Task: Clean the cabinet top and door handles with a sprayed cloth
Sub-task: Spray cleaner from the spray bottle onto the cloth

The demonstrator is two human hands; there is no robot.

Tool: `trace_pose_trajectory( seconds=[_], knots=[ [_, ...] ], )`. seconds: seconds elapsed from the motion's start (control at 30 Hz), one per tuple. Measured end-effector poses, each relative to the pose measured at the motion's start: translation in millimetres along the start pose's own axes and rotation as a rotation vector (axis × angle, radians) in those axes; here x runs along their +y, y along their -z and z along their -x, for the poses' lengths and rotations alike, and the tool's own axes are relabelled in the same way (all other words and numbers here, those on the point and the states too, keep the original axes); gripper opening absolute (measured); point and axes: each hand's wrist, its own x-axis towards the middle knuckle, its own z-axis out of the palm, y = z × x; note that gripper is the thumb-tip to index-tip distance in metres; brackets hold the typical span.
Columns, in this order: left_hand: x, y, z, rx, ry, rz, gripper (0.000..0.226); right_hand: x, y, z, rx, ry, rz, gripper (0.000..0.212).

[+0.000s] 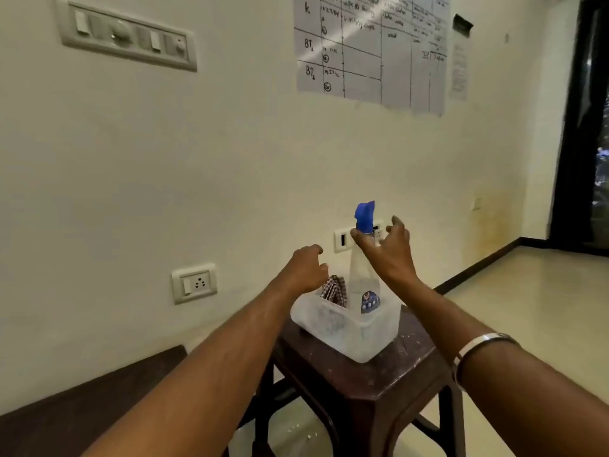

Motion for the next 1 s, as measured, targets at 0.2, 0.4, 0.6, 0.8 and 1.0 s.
trace_pose_trajectory(
  seconds=[0.2, 0.4, 0.6, 0.8, 1.0],
  knots=[
    [12.5, -29.8, -43.9, -0.186, 0.178, -0.148, 0.049, 12.9, -16.9, -16.8, -0.112, -0.014, -0.174, 0.063],
    [10.8, -64.6, -72.4, -0.463, 0.304, -0.243, 0.044, 24.5, -26.7, -22.6, -0.121, 0.017, -0.265, 0.041],
    [1.2, -92.1, -77.1, -0.505, 0.281, -0.398, 0.05, 24.8, -27.5, -23.6, -0.125, 0.021, -0.281, 0.031],
    [1.1, -60.8, -75.7, -0.394, 0.361, -0.118, 0.047, 13.0, -24.1, -25.3, -0.166, -0.057, -0.224, 0.014],
    [-8.1, -19.3, -66.7, -0.269, 0.532, 0.868, 0.03, 7.0, -27.3, -21.2, -0.04, -0.089, -0.193, 0.021]
  ],
)
